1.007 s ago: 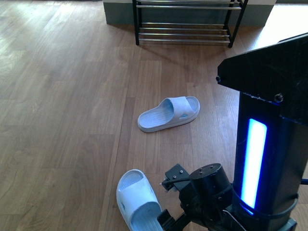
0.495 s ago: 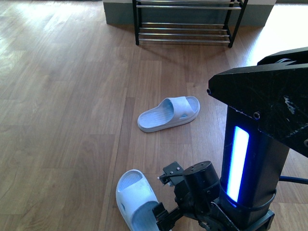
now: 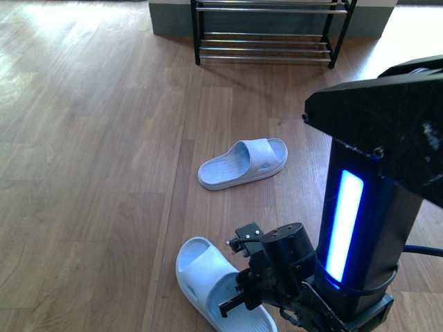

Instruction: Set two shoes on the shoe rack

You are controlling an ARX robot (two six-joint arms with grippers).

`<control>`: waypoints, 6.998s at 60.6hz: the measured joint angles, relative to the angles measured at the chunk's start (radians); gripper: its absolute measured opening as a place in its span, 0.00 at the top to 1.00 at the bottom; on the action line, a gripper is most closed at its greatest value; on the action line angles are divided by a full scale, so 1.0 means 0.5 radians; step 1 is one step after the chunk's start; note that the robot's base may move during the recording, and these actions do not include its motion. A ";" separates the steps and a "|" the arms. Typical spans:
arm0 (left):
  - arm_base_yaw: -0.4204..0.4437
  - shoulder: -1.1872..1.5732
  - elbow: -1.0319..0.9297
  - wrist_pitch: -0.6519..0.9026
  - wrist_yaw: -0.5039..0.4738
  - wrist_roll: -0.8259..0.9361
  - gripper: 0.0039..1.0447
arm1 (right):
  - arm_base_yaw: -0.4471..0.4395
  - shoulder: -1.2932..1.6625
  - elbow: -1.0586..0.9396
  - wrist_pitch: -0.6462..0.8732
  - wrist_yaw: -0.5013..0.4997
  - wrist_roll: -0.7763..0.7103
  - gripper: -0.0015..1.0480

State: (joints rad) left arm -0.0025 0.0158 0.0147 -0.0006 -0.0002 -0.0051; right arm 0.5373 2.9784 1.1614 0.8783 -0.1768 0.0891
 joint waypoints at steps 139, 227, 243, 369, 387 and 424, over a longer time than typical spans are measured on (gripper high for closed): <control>0.000 0.000 0.000 0.000 0.002 0.001 0.09 | -0.899 -4.184 -2.068 -1.025 -0.112 0.175 0.98; -0.334 4.694 1.647 1.102 0.008 1.443 0.09 | -0.897 -4.182 -2.071 -1.025 -0.124 0.184 0.98; -0.378 5.301 2.147 0.959 0.093 1.532 0.09 | -0.897 -4.182 -2.071 -1.025 -0.124 0.184 0.98; -0.573 5.255 2.452 1.319 0.005 0.535 0.98 | -0.897 -4.182 -2.071 -1.025 -0.124 0.184 0.98; -0.447 3.990 1.386 1.410 -0.488 0.383 0.98 | -0.897 -4.182 -2.071 -1.025 -0.124 0.184 0.98; -0.488 2.280 0.620 0.820 -0.837 0.220 0.98 | -0.897 -4.182 -2.071 -1.025 -0.124 0.184 0.98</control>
State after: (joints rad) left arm -0.2462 1.1557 0.3248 0.4095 -0.4187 0.1051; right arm 0.0887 0.8875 0.1257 0.3660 -0.2390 0.1810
